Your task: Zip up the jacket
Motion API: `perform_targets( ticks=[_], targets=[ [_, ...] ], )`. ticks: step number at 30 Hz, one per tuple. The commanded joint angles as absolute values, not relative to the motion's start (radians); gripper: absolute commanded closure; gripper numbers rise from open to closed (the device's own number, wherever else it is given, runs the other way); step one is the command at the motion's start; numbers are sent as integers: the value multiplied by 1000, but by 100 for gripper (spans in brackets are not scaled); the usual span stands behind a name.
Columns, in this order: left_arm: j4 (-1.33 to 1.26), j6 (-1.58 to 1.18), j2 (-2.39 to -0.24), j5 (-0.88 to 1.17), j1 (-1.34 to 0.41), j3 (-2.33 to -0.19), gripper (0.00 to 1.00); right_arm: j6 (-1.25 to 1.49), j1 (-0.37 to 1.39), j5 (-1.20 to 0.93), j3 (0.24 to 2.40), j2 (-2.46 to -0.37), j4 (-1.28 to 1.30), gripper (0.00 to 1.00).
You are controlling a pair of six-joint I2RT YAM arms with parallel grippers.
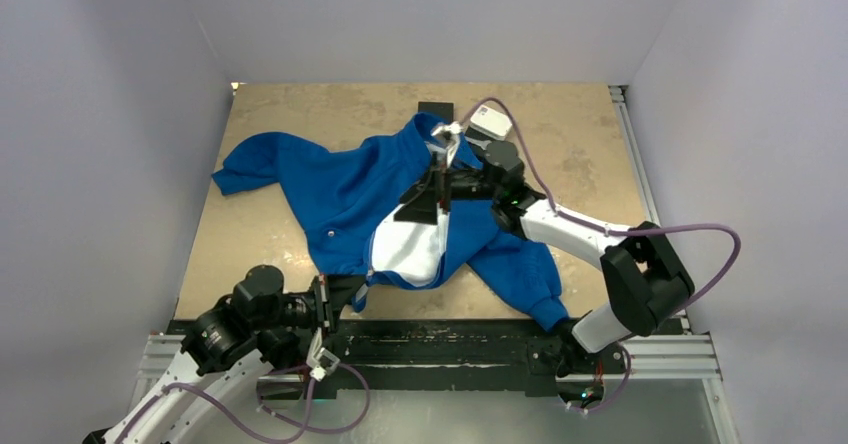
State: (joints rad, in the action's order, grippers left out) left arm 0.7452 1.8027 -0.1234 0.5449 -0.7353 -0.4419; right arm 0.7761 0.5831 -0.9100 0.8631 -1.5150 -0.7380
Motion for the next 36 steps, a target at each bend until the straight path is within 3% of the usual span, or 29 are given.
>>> perform_targets(
  ticks=[1,4,9,19,29,36],
  targets=[
    [698,1948,-68,564,-733,-410,100,502,698,-964,1040,-1507,-462,1],
    [697,1996,-25,558,-734,-390,100,528,704,-1022,1049,-1554,-498,2],
    [708,2041,-8,533,-734,-393,100,474,758,-1078,1097,-1625,-408,17],
    [686,2043,-8,537,-734,-412,100,548,797,-1166,1067,-1707,-463,17],
    [642,2042,-20,537,-733,-399,100,979,834,-1277,947,-1799,-1016,18],
    [631,2037,-23,541,-733,-399,100,1752,846,-1295,987,-2056,-2002,16]
  ],
)
